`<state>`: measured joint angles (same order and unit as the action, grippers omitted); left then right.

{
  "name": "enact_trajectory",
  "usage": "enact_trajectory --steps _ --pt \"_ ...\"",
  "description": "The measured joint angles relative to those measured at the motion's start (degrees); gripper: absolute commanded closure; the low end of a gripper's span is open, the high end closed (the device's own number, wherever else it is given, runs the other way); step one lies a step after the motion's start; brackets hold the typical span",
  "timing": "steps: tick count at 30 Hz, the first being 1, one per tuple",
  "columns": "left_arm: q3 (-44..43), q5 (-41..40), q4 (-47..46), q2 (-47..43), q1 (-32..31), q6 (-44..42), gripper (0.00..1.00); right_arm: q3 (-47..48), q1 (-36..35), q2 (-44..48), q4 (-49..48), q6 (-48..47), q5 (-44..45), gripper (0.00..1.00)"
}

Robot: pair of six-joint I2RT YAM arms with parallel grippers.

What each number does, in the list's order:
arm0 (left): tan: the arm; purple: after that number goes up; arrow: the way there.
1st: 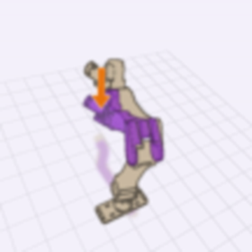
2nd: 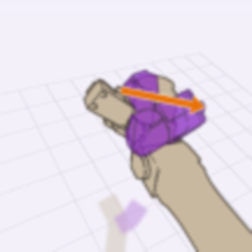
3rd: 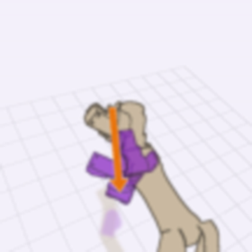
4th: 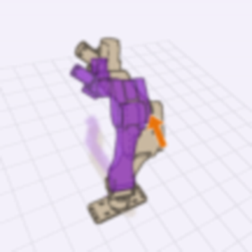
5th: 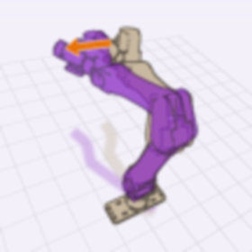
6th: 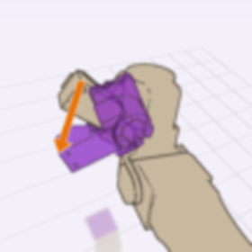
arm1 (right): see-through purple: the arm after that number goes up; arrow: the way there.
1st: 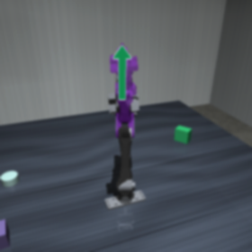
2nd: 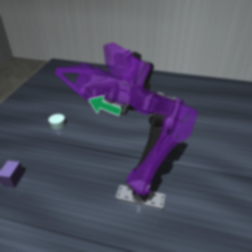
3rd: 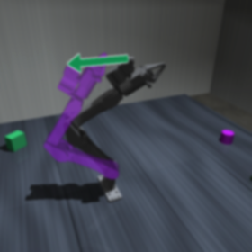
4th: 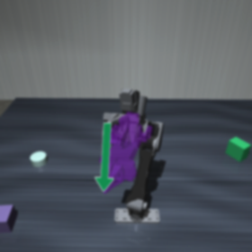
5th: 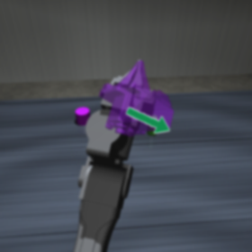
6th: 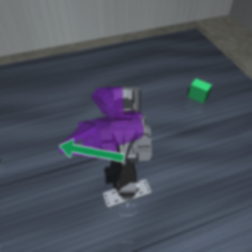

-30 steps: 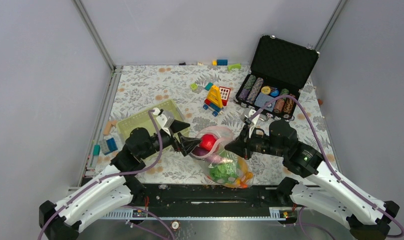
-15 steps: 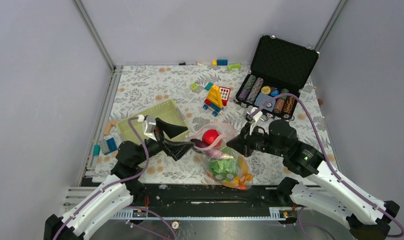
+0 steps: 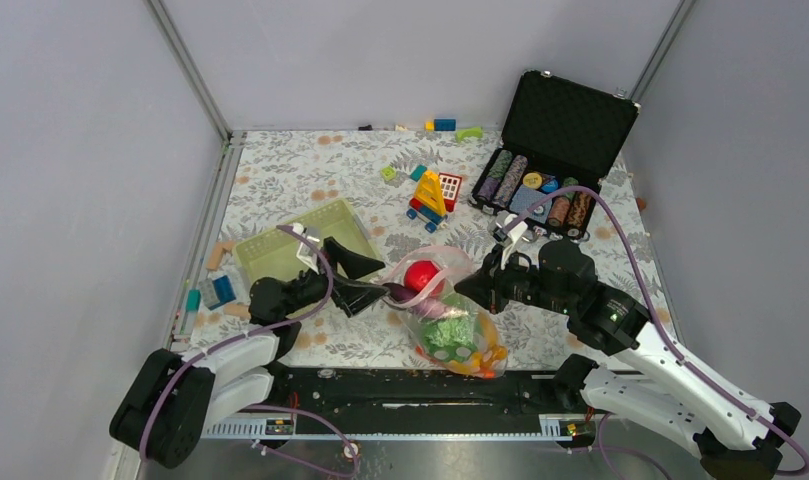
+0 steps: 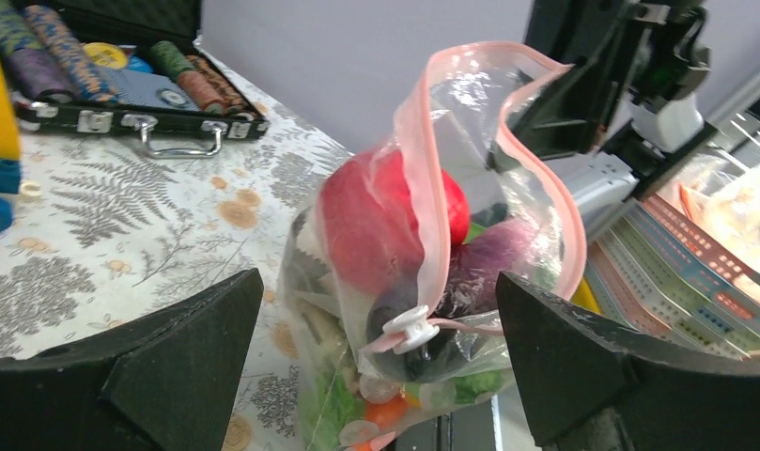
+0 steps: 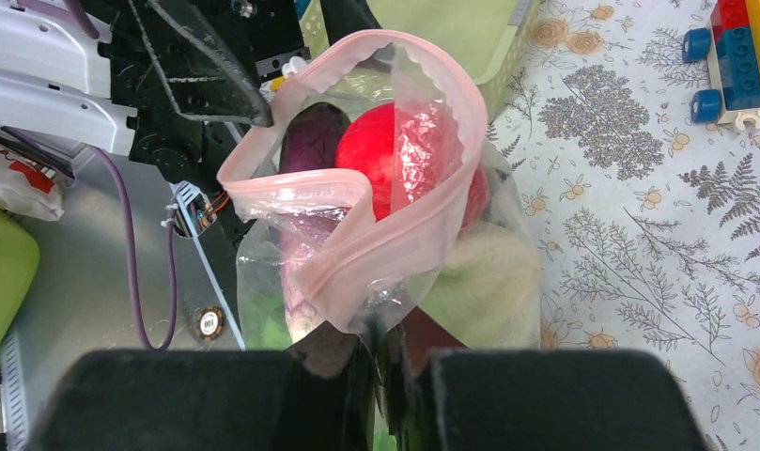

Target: Place the food in the zip-top bag and seal the zipper

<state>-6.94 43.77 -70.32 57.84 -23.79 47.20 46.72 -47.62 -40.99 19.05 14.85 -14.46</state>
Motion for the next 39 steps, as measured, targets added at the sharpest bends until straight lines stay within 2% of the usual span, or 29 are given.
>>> enact_trajectory --steps 5,8,10,14,15,21,23,24,30,34,35,38,39 --pt "0.00 3.52 -5.07 -0.83 0.07 2.21 0.04 0.33 0.00 -0.24 0.02 0.04 0.00 0.90" --pt "-0.22 4.61 -4.79 -3.13 0.07 2.43 0.16 0.37 0.00 -0.37 0.02 0.04 0.00 0.90" --pt "-1.09 4.76 -2.27 -4.26 -0.02 1.97 0.23 0.61 0.00 -0.61 0.09 0.07 -0.09 0.90" --pt "-4.31 3.72 6.19 -4.61 -1.07 -1.33 0.31 1.07 0.00 -0.90 0.28 0.04 -0.72 0.89" --pt "-4.79 3.21 8.20 -4.85 -1.20 -2.19 0.35 1.07 0.00 -0.90 0.37 0.07 -1.11 0.89" --pt "-5.95 0.61 17.29 -8.28 -1.75 -6.40 0.85 1.07 0.00 -0.68 0.42 0.04 -1.77 0.89" --pt "-6.34 0.11 18.71 -8.68 -2.10 -7.41 0.97 1.07 0.00 -0.68 0.42 0.04 -1.77 0.88" --pt "-6.45 -0.07 19.28 -8.74 -2.43 -7.80 1.00 1.07 0.00 -0.68 0.42 0.04 -1.77 0.88" --pt "-6.60 -0.59 21.31 -8.74 -3.93 -9.09 1.00 1.14 0.00 -0.68 0.52 0.00 -2.01 0.85" --pt "-6.62 -1.11 23.63 -11.10 -4.44 -9.73 1.00 1.92 0.00 -0.48 1.66 -0.46 -1.49 0.69" --pt "-6.62 -1.46 24.63 -12.37 -4.74 -9.94 1.00 2.21 0.00 -0.35 1.86 -0.72 -1.38 0.61" --pt "-7.21 -2.47 27.74 -15.87 -6.40 -11.02 1.00 3.67 0.00 -0.09 3.45 -2.34 -0.74 0.13" --pt "-7.65 -2.86 28.96 -16.79 -7.17 -11.52 1.00 3.82 0.00 -0.09 3.65 -2.38 -0.61 0.03"
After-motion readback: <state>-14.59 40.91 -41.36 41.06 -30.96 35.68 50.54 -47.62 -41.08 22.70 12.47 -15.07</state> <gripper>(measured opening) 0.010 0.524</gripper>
